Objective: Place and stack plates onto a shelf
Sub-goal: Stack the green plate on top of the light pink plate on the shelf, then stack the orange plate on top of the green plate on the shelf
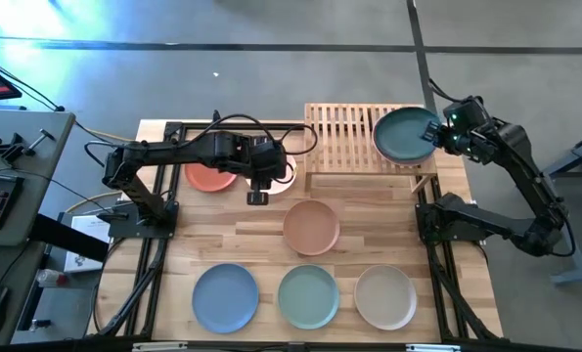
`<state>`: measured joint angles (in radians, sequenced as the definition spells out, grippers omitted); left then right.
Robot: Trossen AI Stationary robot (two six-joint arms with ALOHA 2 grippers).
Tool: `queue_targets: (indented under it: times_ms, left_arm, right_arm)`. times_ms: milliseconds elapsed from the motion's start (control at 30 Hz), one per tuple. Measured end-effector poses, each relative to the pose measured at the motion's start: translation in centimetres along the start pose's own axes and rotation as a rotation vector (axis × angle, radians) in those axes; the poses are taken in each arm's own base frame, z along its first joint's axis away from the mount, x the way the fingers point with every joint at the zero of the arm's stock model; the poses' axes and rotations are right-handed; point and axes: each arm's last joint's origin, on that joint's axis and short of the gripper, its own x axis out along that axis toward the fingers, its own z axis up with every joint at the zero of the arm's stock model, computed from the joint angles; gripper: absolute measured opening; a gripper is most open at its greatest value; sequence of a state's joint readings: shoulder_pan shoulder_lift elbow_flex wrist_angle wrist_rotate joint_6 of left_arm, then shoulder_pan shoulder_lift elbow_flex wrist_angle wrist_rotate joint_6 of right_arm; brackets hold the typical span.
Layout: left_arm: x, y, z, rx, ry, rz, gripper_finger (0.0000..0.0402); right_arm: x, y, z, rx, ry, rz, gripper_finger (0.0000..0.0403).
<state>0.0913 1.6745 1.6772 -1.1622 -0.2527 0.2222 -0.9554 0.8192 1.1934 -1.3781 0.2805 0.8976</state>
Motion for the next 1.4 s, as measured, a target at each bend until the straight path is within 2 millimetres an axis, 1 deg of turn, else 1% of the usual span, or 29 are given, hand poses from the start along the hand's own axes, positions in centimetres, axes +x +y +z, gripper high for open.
queue_targets:
  times_ms: [200, 367, 467, 567, 733, 900, 1000, 1133, 1267, 1400]
  left_arm:
    - [0.0, 0.0, 0.0, 0.0, 0.0, 0.0, 0.0131]
    - [0.0, 0.0, 0.0, -0.006, 0.0, 0.0, 0.0131]
    - [0.0, 0.0, -0.1, -0.039, 0.01, 0.002, 0.0131]
    - [0.1, 0.2, -0.7, -0.08, 0.066, -0.004, 0.0131]
    - [0.2, 1.1, -2.2, -0.198, 0.203, -0.005, 0.0131]
    - [0.3, 2.0, -3.4, -0.323, 0.302, 0.008, 0.0131]
    - [1.2, 2.3, -4.2, -0.369, 0.347, 0.011, 0.0131]
    - [3.1, 2.3, -5.7, -0.438, 0.435, -0.007, 0.0131]
    - [5.1, 2.1, -7.2, -0.521, 0.511, 0.002, 0.0131]
    - [6.9, 2.0, -8.4, -0.617, 0.544, 0.025, 0.0131]
  right_arm:
    - [0.0, 0.0, 0.0, -0.016, -0.002, 0.001, 0.0093]
    - [-0.4, -0.3, -0.1, -0.02, -0.01, 0.014, 0.0097]
    - [-0.6, -0.5, -0.3, -0.036, 0.005, 0.051, 0.0097]
    - [-0.9, -0.2, -0.4, -0.076, 0.059, 0.158, 0.0097]
    - [-1.3, 0.8, -0.4, -0.182, 0.154, 0.408, 0.0097]
    - [-1.7, 2.0, 0.1, -0.265, 0.158, 0.614, 0.0097]
    - [-1.9, 2.7, 0.5, -0.323, 0.143, 0.723, 0.0097]
    - [-2.4, 3.6, 0.8, -0.392, 0.104, 0.848, 0.0097]
    - [-2.9, 4.3, 1.0, -0.446, 0.037, 0.923, 0.0097]
    - [-3.0, 4.7, 1.1, -0.481, 0.0, 0.951, 0.0097]
